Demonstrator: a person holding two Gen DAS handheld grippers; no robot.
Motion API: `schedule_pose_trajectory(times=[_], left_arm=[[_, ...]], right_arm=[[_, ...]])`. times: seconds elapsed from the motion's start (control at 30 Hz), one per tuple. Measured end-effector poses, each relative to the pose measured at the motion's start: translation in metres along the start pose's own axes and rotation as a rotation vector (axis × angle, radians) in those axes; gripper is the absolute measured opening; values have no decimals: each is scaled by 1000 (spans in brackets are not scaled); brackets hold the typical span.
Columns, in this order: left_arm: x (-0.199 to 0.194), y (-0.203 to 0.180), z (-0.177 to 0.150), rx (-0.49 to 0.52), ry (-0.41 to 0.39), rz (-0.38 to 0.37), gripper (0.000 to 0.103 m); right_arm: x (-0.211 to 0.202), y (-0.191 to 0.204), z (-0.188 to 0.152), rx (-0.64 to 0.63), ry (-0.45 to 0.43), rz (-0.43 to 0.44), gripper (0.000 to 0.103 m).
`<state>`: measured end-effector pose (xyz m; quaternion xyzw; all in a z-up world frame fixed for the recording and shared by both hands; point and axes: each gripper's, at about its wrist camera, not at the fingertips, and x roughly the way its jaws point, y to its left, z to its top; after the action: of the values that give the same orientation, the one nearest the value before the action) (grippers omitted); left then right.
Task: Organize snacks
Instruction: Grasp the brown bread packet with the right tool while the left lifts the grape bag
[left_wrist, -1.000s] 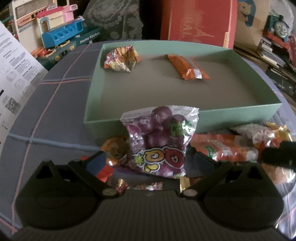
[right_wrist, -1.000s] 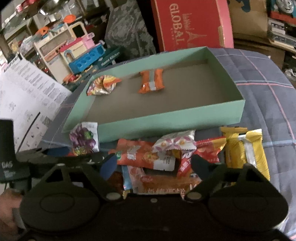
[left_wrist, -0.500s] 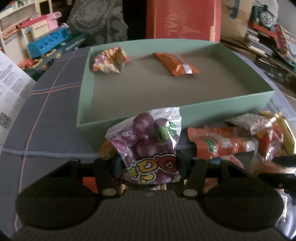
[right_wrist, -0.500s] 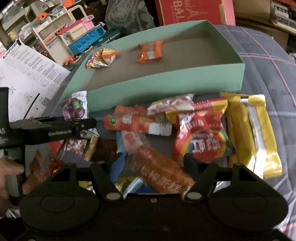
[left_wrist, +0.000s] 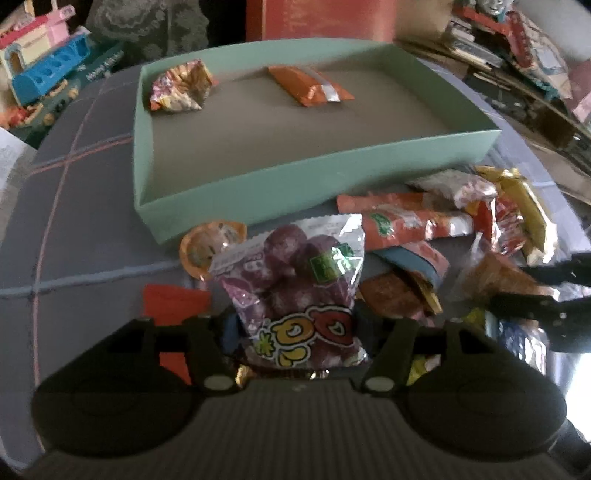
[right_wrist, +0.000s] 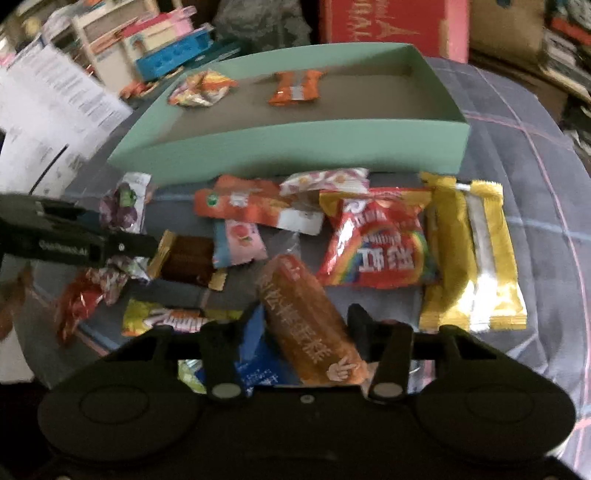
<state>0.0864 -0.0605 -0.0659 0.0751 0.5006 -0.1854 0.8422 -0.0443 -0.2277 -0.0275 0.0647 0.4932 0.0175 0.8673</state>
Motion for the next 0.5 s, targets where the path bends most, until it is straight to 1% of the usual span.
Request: schedule_pose_trajectory(times=[0.03,0.1,0.13,0.17,0.27,0.33,0.43,0.47,0.5], left_arm=[[1,-1,1,-9,-5,9,65],[4,-1,2,-36,-7,21,74],[4,0,1,-44,-9,28,76],[5,0,0,-45,-10,36,78],[6,4,-6,-44,-3,59,81],[4,7,-10,-61,-3,61,81],[7,7,-12,-83,-4,65,81],[9,6,-11,-84,-3,72,80],[11,4,-11,-83,-5,75,76]], right_arm=[[0,-3,0,28,-3,-3,47],[0,-9,-1,88,-7,3,47],[-1,-11,-2,99,-8,6,47],[-2,-11,-4,101,-9,6,47],[-1,-11,-9,74,-5,1,47],[1,-10,-12,63,-2,-3,47],[2,-5,-12,31,-20,-20,47],[3,-3,-12,19,-24,-28,47],[4,-1,-12,10,-27,-35,47]])
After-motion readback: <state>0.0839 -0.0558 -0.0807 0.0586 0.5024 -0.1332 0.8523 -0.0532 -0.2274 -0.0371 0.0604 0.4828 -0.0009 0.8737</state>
